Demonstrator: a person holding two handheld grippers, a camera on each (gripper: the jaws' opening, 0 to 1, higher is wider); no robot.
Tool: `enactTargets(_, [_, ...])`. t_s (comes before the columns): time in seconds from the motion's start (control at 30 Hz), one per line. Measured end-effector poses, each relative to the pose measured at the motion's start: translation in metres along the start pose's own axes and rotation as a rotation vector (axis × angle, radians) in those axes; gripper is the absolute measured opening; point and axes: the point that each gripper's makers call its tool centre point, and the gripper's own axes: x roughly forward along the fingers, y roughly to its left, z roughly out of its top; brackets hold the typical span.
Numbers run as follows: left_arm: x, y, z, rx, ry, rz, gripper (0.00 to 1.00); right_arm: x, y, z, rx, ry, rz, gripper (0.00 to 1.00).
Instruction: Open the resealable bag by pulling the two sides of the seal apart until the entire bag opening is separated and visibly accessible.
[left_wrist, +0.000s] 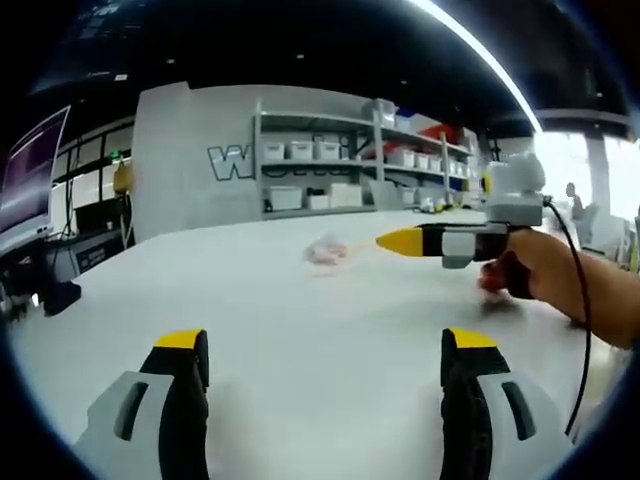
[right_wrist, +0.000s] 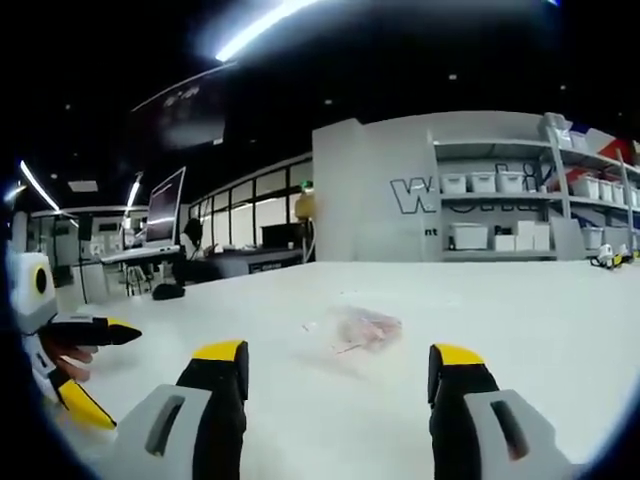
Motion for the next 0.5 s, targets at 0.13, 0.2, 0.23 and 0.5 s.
enactTargets(0.13, [0.0, 0.001, 0.0, -0.002, -0.002, 0.002, 0.96, -0.006, 0.002, -0.001, -0.006, 0.0, 0.0, 0.74])
enactTargets(0.2, [0.0, 0.0, 0.0, 0.0, 0.001, 0.003, 0.96, -0.009, 0.002, -0.001, -0.007, -0.002, -0.001, 0.74])
enactTargets(0.23, [0.0, 0.0, 0.0, 0.001, 0.0, 0.004, 0.96, -0.01, 0.002, -0.001, -0.008, -0.002, -0.001, 0.73])
enactTargets(0.5, [0.001, 0.001, -0.001, -0.005, 0.004, 0.007, 0.95, -0.018, 0.005, -0.002, -0.011, -0.008, -0.005, 0.73])
